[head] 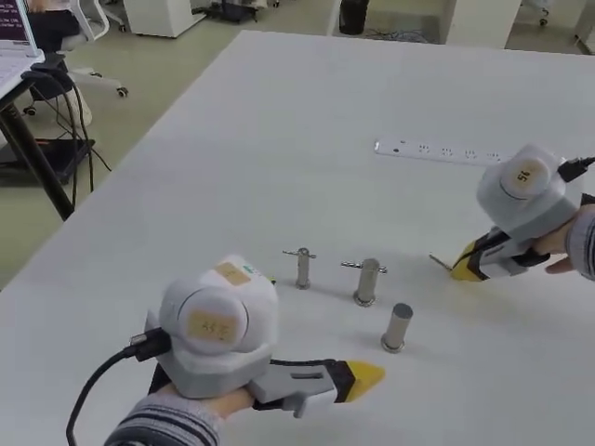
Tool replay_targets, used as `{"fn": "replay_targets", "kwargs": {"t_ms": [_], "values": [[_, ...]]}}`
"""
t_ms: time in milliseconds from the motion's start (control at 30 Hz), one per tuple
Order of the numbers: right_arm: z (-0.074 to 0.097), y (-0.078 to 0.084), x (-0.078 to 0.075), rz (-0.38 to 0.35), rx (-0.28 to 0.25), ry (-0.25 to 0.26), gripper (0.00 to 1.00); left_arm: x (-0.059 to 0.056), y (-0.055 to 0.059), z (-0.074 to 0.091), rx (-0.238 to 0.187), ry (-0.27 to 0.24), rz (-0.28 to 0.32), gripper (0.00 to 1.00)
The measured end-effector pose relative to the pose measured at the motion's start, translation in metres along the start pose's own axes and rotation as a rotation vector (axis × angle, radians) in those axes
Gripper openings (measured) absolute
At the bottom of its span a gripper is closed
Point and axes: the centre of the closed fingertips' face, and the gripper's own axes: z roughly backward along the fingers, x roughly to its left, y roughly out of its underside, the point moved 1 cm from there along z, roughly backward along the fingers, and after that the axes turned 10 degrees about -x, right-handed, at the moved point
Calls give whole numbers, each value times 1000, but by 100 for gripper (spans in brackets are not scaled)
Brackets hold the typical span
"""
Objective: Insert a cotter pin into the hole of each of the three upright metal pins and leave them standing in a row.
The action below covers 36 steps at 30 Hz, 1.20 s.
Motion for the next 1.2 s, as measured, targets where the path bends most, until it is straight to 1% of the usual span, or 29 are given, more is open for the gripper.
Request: {"fn": "replay_targets", "kwargs": {"t_ms": [100, 200, 233, 333, 433, 500, 533, 567, 633, 667, 767, 867, 900, 1000, 1033, 1100, 1167, 1200], "values": [[8, -5, 0, 20, -21, 27, 0, -1, 0, 0, -2, 6, -1, 91], [13, -7, 3, 28, -31, 38, 0, -2, -1, 0, -2, 8, 3, 88], [17, -9, 5, 45, -37, 48, 0, -2, -2, 0, -7, 6, 0, 87], [24, -15, 13, 68, -59, 60, 0, -4, -1, 0, -4, 12, 18, 86], [29, -20, 20, 86, -79, 71, 0, -7, -4, -1, -16, 22, 29, 85], [33, -26, 28, 114, -98, 72, 0, -9, -7, -1, -23, 30, 36, 84], [35, -27, 31, 129, -98, 70, 0, -10, -9, -1, -24, 36, 39, 84], [38, -30, 35, 155, -106, 74, 0, -11, -10, -1, -23, 41, 40, 83], [42, -35, 39, 212, -118, 82, 0, -12, -12, -1, -28, 52, 46, 79], [43, -35, 42, 221, -116, 83, 0, -13, -14, -2, -30, 55, 54, 77], [49, -41, 52, 287, -123, 81, 0, -15, -18, -2, -38, 67, 85, 74], [54, -46, 61, 333, -136, 72, 0, -18, -22, -2, -46, 74, 91, 72], [55, -48, 64, 341, -142, 71, 0, -19, -23, -2, -46, 77, 92, 70], [58, -54, 73, 400, -163, 60, 0, -21, -25, -3, -39, 88, 109, 65], [58, -55, 75, 408, -164, 58, 0, -22, -26, -3, -40, 90, 115, 63], [59, -58, 83, 443, -173, 48, 0, -24, -28, -3, -44, 96, 124, 60], [60, -61, 93, 466, -180, 34, 0, -27, -31, -3, -46, 105, 144, 58], [60, -63, 99, 483, -188, 25, 0, -30, -33, -3, -50, 117, 177, 56]]}}
